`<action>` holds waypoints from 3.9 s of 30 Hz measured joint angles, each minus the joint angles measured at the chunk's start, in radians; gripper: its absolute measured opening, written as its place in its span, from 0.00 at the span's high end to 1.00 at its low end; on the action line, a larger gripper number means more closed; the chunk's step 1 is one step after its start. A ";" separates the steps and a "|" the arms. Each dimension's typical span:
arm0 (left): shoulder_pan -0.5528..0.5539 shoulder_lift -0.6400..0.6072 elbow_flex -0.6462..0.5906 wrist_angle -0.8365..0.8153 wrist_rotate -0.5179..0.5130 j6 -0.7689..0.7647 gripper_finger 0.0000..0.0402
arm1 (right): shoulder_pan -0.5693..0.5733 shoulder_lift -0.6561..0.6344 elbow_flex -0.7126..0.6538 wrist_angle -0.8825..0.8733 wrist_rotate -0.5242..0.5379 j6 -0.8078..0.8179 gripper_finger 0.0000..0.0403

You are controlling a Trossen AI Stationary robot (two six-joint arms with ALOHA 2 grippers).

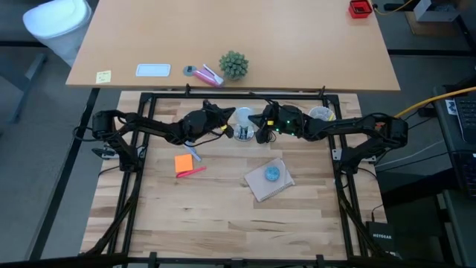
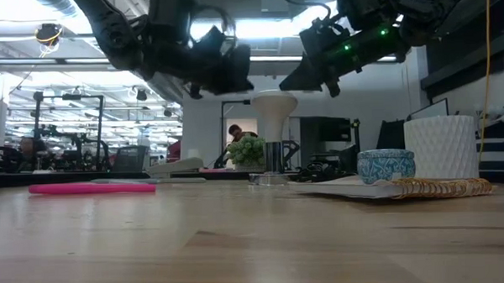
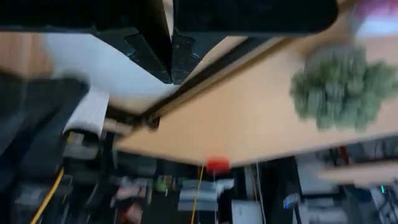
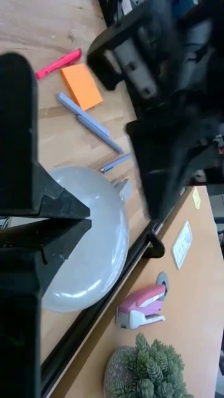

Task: Screw lightbulb
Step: Insert the lightbulb into the lamp, then remove the lightbulb from the lamp

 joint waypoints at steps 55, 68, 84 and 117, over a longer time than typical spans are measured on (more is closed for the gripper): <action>-0.105 0.002 -0.002 -0.017 0.094 -0.021 1.00 | -0.001 -0.004 0.003 -0.081 0.194 -0.055 0.97; -0.148 0.002 -0.001 -0.103 0.009 -0.018 1.00 | -0.001 -0.004 0.003 -0.079 0.183 -0.054 0.97; -0.146 0.000 0.000 -0.158 -0.178 -0.021 1.00 | -0.001 -0.003 0.003 -0.125 0.027 -0.053 0.97; -0.292 -0.001 0.000 -0.339 -0.216 -0.043 1.00 | 0.000 -0.003 0.003 -0.410 -0.019 0.001 0.97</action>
